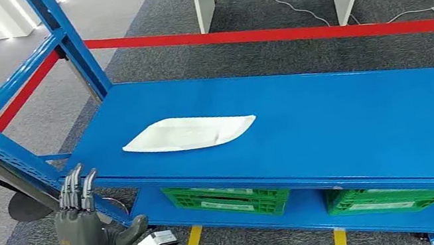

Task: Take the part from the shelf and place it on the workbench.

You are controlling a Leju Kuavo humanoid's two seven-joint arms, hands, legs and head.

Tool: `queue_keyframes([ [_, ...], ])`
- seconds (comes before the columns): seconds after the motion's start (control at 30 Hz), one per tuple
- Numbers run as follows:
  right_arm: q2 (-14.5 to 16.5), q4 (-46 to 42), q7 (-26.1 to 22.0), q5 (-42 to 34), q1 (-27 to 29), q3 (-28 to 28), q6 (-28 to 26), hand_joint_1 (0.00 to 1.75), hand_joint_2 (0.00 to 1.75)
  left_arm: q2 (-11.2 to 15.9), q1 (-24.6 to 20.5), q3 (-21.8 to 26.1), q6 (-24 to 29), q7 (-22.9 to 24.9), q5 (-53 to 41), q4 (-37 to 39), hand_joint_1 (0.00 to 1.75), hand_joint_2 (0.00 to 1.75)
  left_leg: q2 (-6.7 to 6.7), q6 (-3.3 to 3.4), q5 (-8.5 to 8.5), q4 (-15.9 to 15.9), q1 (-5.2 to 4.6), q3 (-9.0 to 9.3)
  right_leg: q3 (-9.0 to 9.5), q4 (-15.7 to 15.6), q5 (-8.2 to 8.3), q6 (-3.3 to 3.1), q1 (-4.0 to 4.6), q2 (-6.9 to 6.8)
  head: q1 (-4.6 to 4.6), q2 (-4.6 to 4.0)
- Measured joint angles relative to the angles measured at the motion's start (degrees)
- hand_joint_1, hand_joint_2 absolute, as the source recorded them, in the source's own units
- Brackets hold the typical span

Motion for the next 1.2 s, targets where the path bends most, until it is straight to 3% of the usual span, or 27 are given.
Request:
queue_keyframes([
  [0.1,-0.06,0.0,0.02,0.45,0.05,0.0,0.6,0.0,0.0,0.6,-1.42,-0.09,-0.01,1.86,-0.15,1.73,0.0,0.0,-0.05,-0.35,-0.83,4.02,0.26,-1.65,0.01,0.05,0.0,0.0,-0.01,0.3,0.03,0.0],
  [0.13,-0.09,0.0,0.02,0.67,0.06,0.0,0.88,0.0,0.0,1.25,-2.55,-0.48,-0.04,3.98,0.24,2.79,0.0,0.0,-0.06,-0.48,0.18,3.43,0.41,-1.34,0.04,0.1,-0.01,0.03,-0.01,0.46,0.03,0.0],
  [0.23,-0.11,0.0,-0.02,1.41,-0.05,0.02,1.65,0.0,0.0,5.3,-8.01,-4.12,-0.99,14.63,2.04,6.95,0.0,0.0,-0.39,-0.47,5.54,-6.5,0.76,3.23,-0.01,0.51,-0.16,0.48,0.04,0.82,0.03,0.0],
  [0.3,-0.15,0.0,-0.03,1.96,-0.17,0.06,2.17,0.0,0.0,8.49,-12.4,-7.46,-2.86,20.4,2.57,10.14,0.0,0.87,-0.77,0.04,6.33,-10.1,0.66,4.59,-0.49,0.79,-0.1,1.16,0.15,0.88,0.05,0.01],
  [0.37,-0.18,0.0,-0.04,2.44,-0.23,0.12,2.68,0.0,0.0,11.23,-16.62,-10.47,-4.96,23.86,2.13,13.63,0.0,1.75,-0.86,0.77,6.37,-10.41,0.52,4.32,-0.84,0.73,0.17,1.85,0.1,0.92,0.09,0.01],
  [0.43,-0.25,-0.01,-0.09,2.84,-0.23,0.18,3.12,0.0,0.0,13.37,-20.64,-12.82,-6.52,25.84,1.09,17.05,0.0,1.75,-0.67,1.52,6.71,-10.75,0.64,4.25,-1.56,1.65,-0.53,2.38,-0.04,0.91,0.19,0.0],
  [0.47,-0.3,-0.02,-0.13,3.05,-0.26,0.23,3.32,0.0,0.0,14.21,-22.62,-13.73,-7.11,26.43,0.47,18.64,0.0,1.75,-0.55,1.84,6.89,-10.91,0.74,4.22,-2.62,3.64,-1.72,2.56,-0.06,0.88,0.27,0.0],
  [0.57,-0.54,-0.03,-0.18,3.68,-0.46,0.54,3.71,0.0,0.0,16.62,-27.51,-15.96,-8.4,27.5,-1.16,23.47,0.0,1.75,-0.13,2.23,7.05,-10.95,0.66,4.04,-7.8,14.2,-6.31,2.88,-0.08,0.75,0.47,0.0],
  [0.6,-0.64,-0.04,-0.24,3.86,-0.54,0.63,3.82,0.0,0.0,17.41,-28.8,-16.5,-8.74,27.68,-1.47,25.02,0.0,1.75,-0.01,2.25,7.05,-10.95,0.61,4.03,-8.88,16.32,-6.58,2.91,-0.07,0.75,0.46,0.0],
  [0.63,-0.71,-0.04,-0.35,4.08,-0.63,0.71,3.93,0.0,0.0,18.16,-30.04,-16.92,-9.05,27.79,-1.69,26.46,0.0,1.75,0.08,2.24,7.05,-10.94,0.58,4.04,-9.05,16.51,-5.85,2.87,-0.07,0.74,0.47,0.0],
  [0.67,-0.77,-0.04,-0.53,4.31,-0.67,0.77,4.07,0.0,0.0,18.78,-31.23,-17.23,-9.26,27.82,-1.84,27.77,0.0,1.75,0.11,2.22,7.03,-10.94,0.57,4.08,-8.17,14.49,-4.18,2.74,-0.07,0.7,0.47,0.0],
  [0.73,-0.85,-0.04,-0.9,4.69,-0.66,0.97,4.34,0.0,0.0,19.98,-33.54,-17.67,-9.33,27.8,-2.38,30.35,0.0,1.75,0.09,1.99,6.94,-10.89,0.46,4.14,-4.68,7.13,-0.43,2.34,-0.02,0.42,0.49,0.0],
  [0.8,-0.92,-0.04,-1.05,4.96,-0.57,1.16,4.5,0.0,0.0,21.21,-35.48,-17.93,-9.11,27.73,-2.98,32.81,0.0,1.75,0.1,1.45,6.97,-10.75,0.23,3.86,-2.3,2.12,0.76,1.87,0.11,0.26,0.41,0.0],
  [0.9,-0.94,-0.05,-1.06,5.2,-0.38,1.28,4.53,0.0,0.0,22.52,-37.0,-18.23,-8.81,27.68,-3.54,35.03,0.0,1.75,0.2,0.5,7.08,-10.78,0.24,3.59,-2.03,1.19,0.57,1.14,0.12,0.53,0.25,0.0],
  [0.97,-0.95,-0.06,-1.05,5.3,-0.34,1.34,4.54,0.0,0.0,23.01,-37.67,-18.52,-8.63,27.67,-4.1,35.79,0.0,1.75,0.09,-0.04,5.59,-8.86,0.36,2.84,-1.76,0.82,0.74,0.5,-0.08,0.53,0.16,0.0],
  [1.07,-0.96,-0.07,-1.05,5.46,-0.39,1.48,4.69,0.0,0.0,23.64,-38.24,-19.07,-8.66,27.67,-5.0,36.78,0.0,1.75,-0.1,-0.53,0.77,1.38,0.4,-1.77,-1.59,0.67,0.72,-0.07,-0.1,0.64,0.05,0.0],
  [1.1,-0.96,-0.07,-1.05,5.5,-0.35,1.5,4.74,0.0,0.0,23.81,-38.27,-19.29,-8.73,27.67,-5.16,37.08,0.0,1.75,-0.12,-0.56,0.08,4.18,0.4,-3.11,-1.55,0.68,0.69,-0.12,-0.06,0.76,0.05,0.0],
  [1.13,-0.96,-0.07,-1.05,5.53,-0.31,1.51,4.77,0.0,0.0,23.93,-38.35,-19.56,-8.79,27.67,-5.29,37.31,0.0,1.75,-0.14,-0.51,0.52,5.07,0.39,-3.66,-1.49,0.7,0.66,-0.15,-0.02,0.89,0.05,0.0],
  [1.17,-0.96,-0.07,-1.05,5.57,-0.28,1.51,4.79,0.0,0.0,24.01,-38.5,-19.83,-8.85,27.67,-5.4,37.49,0.0,1.75,-0.15,-0.37,1.99,3.82,0.38,-3.22,-1.39,0.71,0.63,-0.17,0.03,0.99,0.05,0.0],
  [1.2,-0.96,-0.07,-1.05,5.6,-0.29,1.52,4.8,0.0,0.0,24.09,-38.75,-20.09,-8.88,27.67,-5.49,37.62,0.0,1.75,-0.18,-0.14,4.26,0.55,0.36,-1.85,-1.24,0.72,0.58,-0.14,0.07,1.08,0.05,0.0],
])
